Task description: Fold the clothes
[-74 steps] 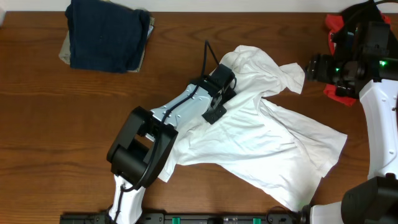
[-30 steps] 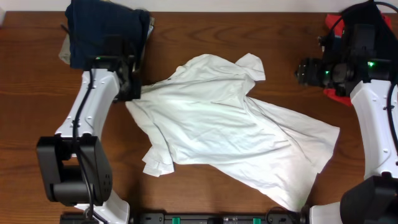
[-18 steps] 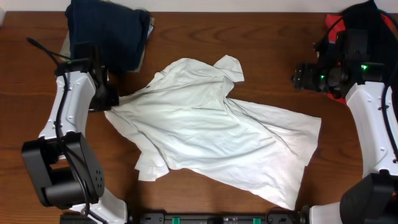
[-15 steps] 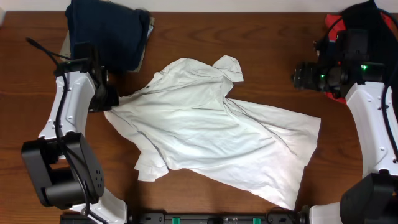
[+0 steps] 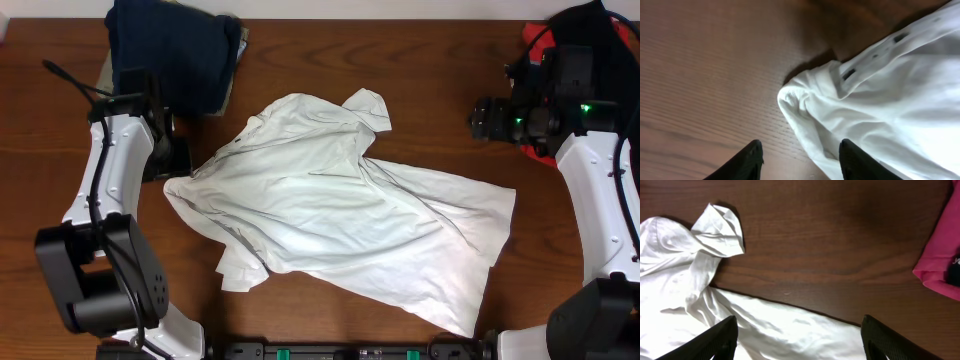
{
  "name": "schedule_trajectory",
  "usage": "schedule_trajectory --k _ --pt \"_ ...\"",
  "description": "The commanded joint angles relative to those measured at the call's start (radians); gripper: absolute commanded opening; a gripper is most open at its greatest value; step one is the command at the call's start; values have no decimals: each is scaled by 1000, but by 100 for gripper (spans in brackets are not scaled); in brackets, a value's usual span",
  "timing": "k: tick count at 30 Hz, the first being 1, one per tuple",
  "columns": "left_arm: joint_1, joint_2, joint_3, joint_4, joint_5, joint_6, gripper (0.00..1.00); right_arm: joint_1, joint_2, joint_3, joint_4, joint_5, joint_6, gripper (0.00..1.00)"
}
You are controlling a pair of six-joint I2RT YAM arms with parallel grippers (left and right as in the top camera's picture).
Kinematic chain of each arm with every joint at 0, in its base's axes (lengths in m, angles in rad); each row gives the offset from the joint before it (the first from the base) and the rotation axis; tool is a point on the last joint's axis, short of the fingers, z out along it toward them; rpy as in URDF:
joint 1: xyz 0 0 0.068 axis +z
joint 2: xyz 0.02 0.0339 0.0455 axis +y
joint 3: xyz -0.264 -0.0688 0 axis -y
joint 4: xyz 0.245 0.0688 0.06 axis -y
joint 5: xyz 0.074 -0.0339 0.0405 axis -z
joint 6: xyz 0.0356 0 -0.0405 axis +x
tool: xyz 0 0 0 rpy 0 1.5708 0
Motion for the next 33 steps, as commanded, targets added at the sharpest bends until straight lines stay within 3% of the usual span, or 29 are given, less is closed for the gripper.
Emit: schedule_trajectory --k 1,6,17,26,33 --pt "-38 -97 45 11 -4 13 55 3 -2 -6 6 -32 13 77" --pt "-122 -174 45 56 103 73 65 1 -2 -6 15 -35 12 77" --pt "-373 -183 73 229 109 72 93 -38 -3 -5 17 -105 12 79" --pt "-490 -55 73 404 175 87 96 -55 -3 -5 17 -110 12 78" --pt "-599 122 73 548 239 182 96 -55 -3 -5 12 -110 12 79"
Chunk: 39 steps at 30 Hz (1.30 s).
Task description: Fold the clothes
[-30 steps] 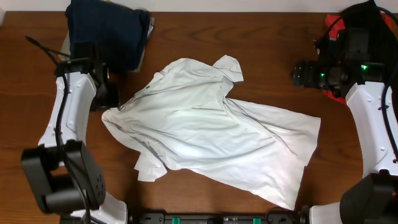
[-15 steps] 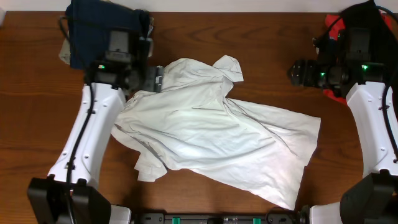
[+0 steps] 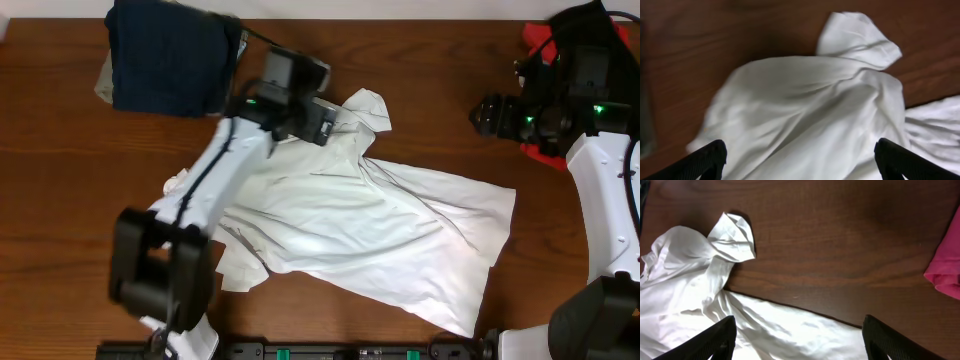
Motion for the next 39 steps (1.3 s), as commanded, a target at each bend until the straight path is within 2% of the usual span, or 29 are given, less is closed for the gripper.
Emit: schedule_trajectory --k 1,6,11,15,19,22,32,37,39 --pt "-61 63 19 57 38 71 96 -2 -3 -5 -1 -11 5 79" --pt "-109 164 36 192 38 72 96 -2 -3 -5 0 -10 5 79" --pt "-126 290 170 183 38 74 97 -2 -3 -5 3 -10 5 79" --pt "-127 401 337 131 38 86 98 -3 -3 -5 2 2 5 79" --pt "-131 521 519 5 35 151 98 -3 -3 -5 -2 25 2 79" --pt "-135 548 562 -47 5 190 97 -3 -3 -5 0 42 1 79" --pt "-135 577 559 -119 -37 322 82 -3 -3 -5 8 58 1 79" --pt "-137 591 558 -111 -37 347 70 -3 -3 -5 7 58 1 79" --pt "-137 595 558 -103 -37 347 63 -3 -3 -5 7 60 1 79"
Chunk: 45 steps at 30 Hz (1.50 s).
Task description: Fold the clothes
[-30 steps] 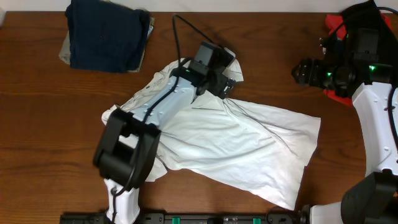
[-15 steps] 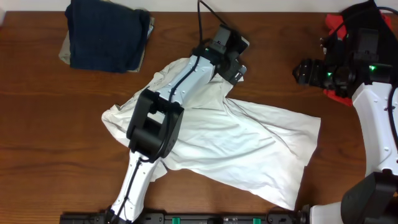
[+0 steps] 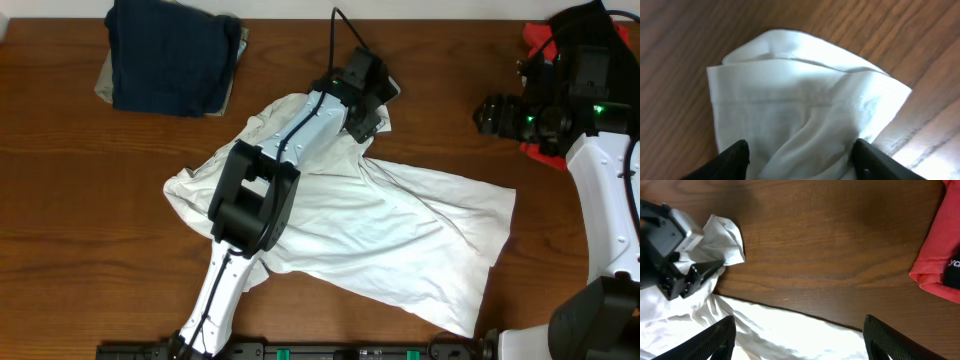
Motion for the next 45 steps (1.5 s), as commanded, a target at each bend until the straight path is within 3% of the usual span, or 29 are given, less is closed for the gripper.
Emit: schedule_trajectory --k 1,5,11,16,21,28,29,30,31,32,37,45 --pt "-5 27 24 9 -10 28 60 -3 -3 -5 0 10 1 79" --pt "-9 44 24 18 -11 34 48 -3 -3 -5 -1 10 1 80" --pt "-6 30 28 41 -63 1 6 -3 -3 -5 0 11 1 80" --pt "14 -16 67 92 -204 -109 6 -3 -3 -5 1 11 1 79" --pt "68 -43 142 151 -206 -180 6 -3 -2 -5 0 10 1 79" --pt "174 -42 158 370 -205 -317 6 -2 -2 -5 5 11 1 79" --pt "186 -42 158 392 -205 -327 8 -2 -2 -6 10 11 1 79" --pt "196 -42 158 408 -205 -338 32 -2 -2 -6 17 10 2 79" --pt "205 -43 159 424 -205 -343 73 -2 -2 -6 26 10 2 79" --pt "212 -48 159 429 -205 -343 99 -2 -2 -6 31 10 2 79" --pt "220 -141 159 297 -206 -342 98 13 -2 -6 29 2 -19 78" --pt "233 -457 159 -198 -227 -342 98 119 21 -6 -5 117 -44 77"
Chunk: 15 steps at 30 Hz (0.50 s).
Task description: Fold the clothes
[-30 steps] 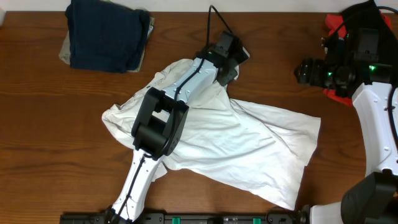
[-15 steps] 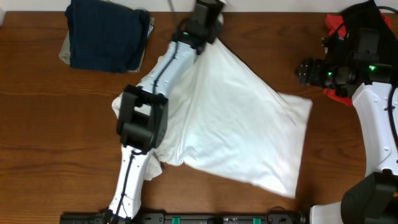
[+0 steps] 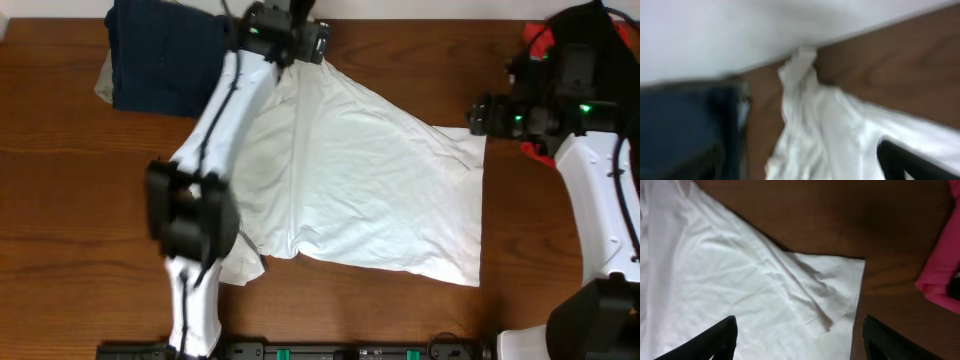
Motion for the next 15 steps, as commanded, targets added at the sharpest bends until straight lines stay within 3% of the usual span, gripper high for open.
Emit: schedule_trajectory --k 1,7,15 --pt "19 -184 25 -135 -44 -9 98 51 30 -5 -26 70 -17 77" --pt "111 -331 25 -393 -134 -18 98 88 128 -5 -134 190 125 79" --pt "327 -315 -30 -474 -145 -119 98 88 236 -5 -136 208 146 76"
